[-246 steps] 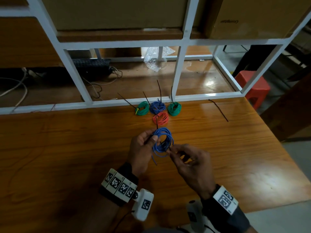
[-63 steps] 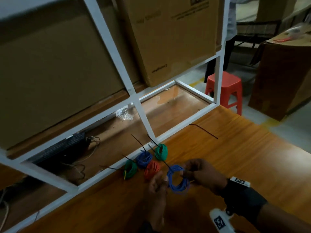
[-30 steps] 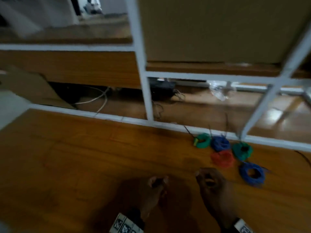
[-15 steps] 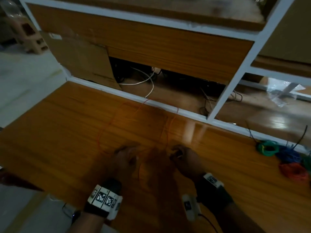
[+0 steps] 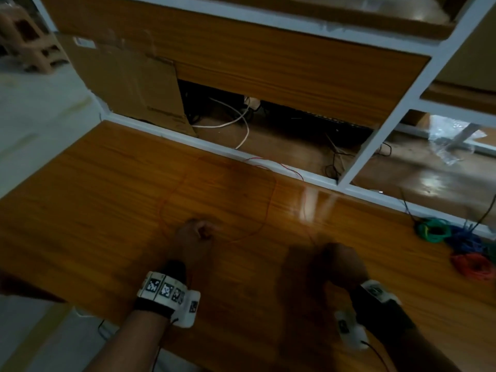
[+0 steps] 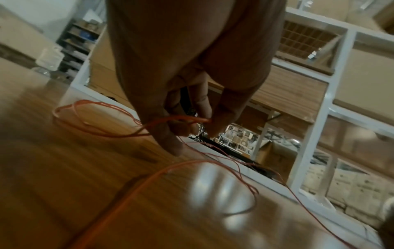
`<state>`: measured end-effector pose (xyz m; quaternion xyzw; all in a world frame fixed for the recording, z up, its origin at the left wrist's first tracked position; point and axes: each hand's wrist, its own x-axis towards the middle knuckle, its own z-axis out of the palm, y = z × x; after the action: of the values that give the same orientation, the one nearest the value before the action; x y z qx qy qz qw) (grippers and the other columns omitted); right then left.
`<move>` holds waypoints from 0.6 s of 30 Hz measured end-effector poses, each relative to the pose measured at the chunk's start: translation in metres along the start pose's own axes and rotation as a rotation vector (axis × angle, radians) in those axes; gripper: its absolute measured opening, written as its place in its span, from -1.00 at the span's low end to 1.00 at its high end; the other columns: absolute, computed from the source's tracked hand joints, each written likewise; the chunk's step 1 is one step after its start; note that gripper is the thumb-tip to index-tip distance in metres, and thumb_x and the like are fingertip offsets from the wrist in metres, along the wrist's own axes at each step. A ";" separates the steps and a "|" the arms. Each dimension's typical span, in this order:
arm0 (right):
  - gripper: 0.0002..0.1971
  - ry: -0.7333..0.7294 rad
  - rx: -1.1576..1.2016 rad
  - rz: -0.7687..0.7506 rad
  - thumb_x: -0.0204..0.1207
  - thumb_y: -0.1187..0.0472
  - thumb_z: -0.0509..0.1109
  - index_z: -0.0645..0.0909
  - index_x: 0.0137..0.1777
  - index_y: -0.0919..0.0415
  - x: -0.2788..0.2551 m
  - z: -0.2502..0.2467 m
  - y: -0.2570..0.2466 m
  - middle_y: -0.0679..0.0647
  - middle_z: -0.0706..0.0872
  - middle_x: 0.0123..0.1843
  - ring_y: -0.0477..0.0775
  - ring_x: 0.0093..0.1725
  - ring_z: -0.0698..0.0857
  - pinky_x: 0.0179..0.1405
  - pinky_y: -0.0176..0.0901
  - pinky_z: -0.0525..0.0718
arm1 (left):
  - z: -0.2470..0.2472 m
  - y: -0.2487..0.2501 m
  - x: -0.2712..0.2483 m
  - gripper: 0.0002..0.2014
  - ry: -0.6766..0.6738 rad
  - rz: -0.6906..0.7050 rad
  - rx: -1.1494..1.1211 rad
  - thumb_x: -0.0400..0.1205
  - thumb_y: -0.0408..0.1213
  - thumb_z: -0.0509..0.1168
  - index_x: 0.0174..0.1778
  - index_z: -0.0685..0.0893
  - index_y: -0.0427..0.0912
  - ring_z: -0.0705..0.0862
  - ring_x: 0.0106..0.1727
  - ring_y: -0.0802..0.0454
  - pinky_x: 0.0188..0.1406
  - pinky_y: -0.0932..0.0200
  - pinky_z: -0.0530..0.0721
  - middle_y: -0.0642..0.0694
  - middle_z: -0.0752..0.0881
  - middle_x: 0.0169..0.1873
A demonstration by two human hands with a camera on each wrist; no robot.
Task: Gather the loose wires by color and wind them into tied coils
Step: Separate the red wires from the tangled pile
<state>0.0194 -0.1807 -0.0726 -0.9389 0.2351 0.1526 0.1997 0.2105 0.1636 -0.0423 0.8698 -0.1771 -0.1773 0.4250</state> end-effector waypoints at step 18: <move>-0.08 0.080 -0.025 -0.705 0.54 0.07 0.59 0.13 0.79 -0.22 0.030 -0.070 -0.202 0.13 0.21 0.79 0.31 0.72 0.26 0.56 0.31 0.44 | -0.032 0.047 -0.034 -0.55 -0.020 0.334 -0.555 0.28 -0.70 0.07 -0.56 0.63 -0.04 0.69 -0.44 -0.10 -0.18 0.10 0.72 -0.07 0.66 -0.55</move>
<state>0.1595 -0.0597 0.0387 -0.9699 -0.0976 0.0400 0.2193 0.1883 0.1737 0.0195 0.6777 -0.2666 -0.1551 0.6675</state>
